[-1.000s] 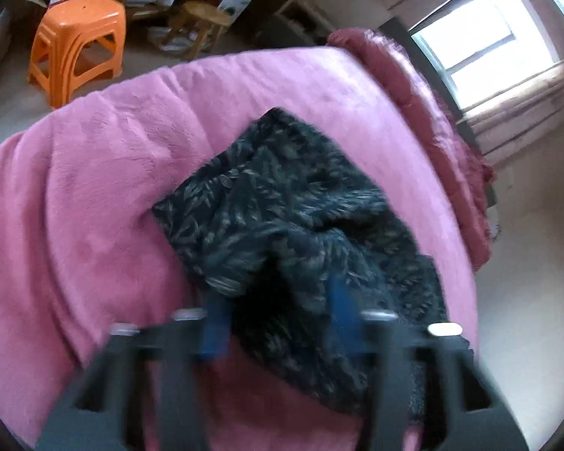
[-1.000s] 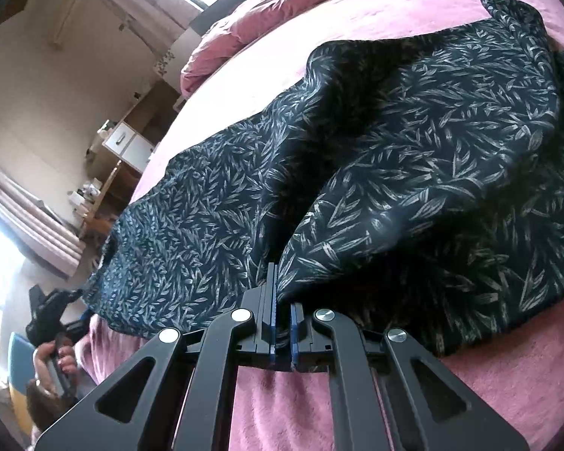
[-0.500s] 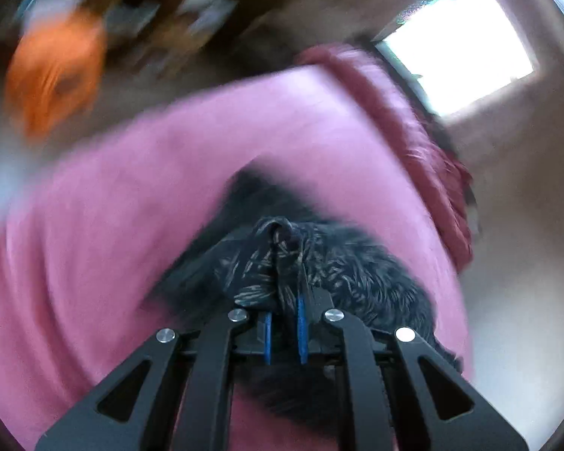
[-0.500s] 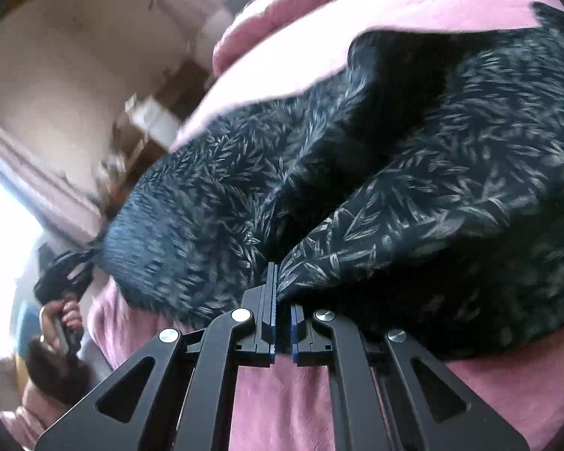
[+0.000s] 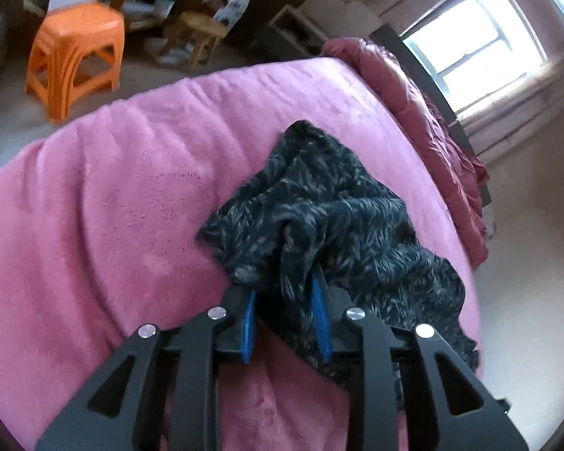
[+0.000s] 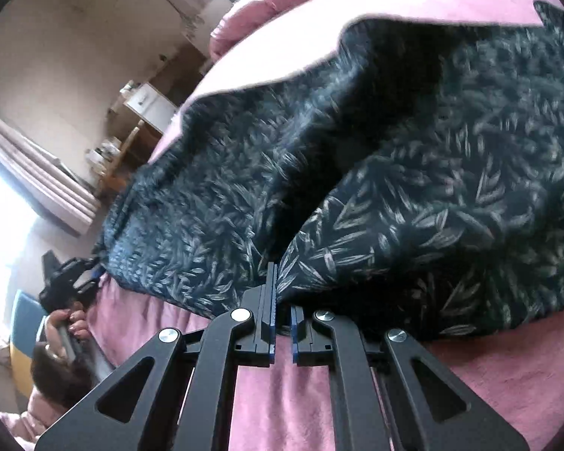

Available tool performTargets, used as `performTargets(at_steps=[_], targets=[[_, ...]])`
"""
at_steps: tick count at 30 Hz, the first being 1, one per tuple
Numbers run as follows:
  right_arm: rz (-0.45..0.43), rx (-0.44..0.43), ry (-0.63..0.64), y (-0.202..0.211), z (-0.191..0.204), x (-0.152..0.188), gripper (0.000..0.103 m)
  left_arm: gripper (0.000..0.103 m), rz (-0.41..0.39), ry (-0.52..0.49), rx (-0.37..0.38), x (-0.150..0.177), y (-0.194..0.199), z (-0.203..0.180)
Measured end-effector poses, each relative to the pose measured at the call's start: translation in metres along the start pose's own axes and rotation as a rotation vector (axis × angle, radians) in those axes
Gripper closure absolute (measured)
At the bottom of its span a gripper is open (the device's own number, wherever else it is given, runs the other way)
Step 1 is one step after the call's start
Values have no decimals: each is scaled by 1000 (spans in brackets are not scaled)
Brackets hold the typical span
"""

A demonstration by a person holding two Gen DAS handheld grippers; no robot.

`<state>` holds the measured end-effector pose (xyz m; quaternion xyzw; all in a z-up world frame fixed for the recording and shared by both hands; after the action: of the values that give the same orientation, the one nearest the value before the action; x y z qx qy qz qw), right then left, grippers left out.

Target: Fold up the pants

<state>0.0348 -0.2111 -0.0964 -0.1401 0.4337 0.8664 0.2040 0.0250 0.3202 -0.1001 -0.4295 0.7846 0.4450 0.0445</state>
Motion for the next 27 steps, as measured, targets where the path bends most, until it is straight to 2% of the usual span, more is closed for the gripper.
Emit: performTargets(at_steps=[1,2,3,4,5,8,10,11,13,16,18,19,20,21,24,27], targets=[[-3,-14,-13,2,3,-3,98,63,-18,-12,-16,0,4,-2],[-8,-30,-23,4,5,-5,95,47,-67,-19,-54,-3,15,-3],[-16,-40,-35,8,4,-6,87,43,-118,-23,-68,-4,25,-3],[-32,-38,-53,15,0,-6,78,42,-172,-30,-81,-6,34,-5],[-45,-35,-70,23,-4,-7,73,40,-229,-40,-96,-11,46,-9],[-94,-31,-124,50,-19,-12,73,36,-336,-90,-76,-15,71,-28],[-145,4,-150,72,-36,-19,73,33,-360,-164,-59,-9,71,-52],[-183,35,-165,85,-48,-27,73,28,-353,-212,-53,-4,67,-64],[-241,93,-193,103,-64,-41,73,26,-302,-297,-29,6,48,-89],[-332,278,-179,128,-90,-71,73,21,-186,-382,-3,31,12,-119],[-369,407,-139,135,-102,-92,62,20,-114,-427,-7,48,-10,-133],[-381,453,-128,135,-106,-98,48,19,-84,-461,-16,55,-21,-138],[-393,511,-106,133,-109,-108,45,16,-74,-498,-47,62,-29,-143],[-396,562,-81,129,-112,-116,45,11,-77,-528,-76,70,-32,-149],[-366,688,-15,111,-122,-135,45,6,-86,-629,-133,82,-36,-159],[-330,816,-15,101,-146,-146,58,6,-73,-629,-126,81,-38,-155]])
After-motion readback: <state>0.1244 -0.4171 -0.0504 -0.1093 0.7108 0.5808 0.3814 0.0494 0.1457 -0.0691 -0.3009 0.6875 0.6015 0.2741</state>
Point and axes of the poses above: each gripper's, at about its wrist camera, not at the fingertips, and y roughly against the way its jaws point, z to its left, x to its underside, the point moved 7 cm from there along -y, roughly the way its jaws point, and after that the axes turned 2 degrees about -y, right-handed, at the moved point
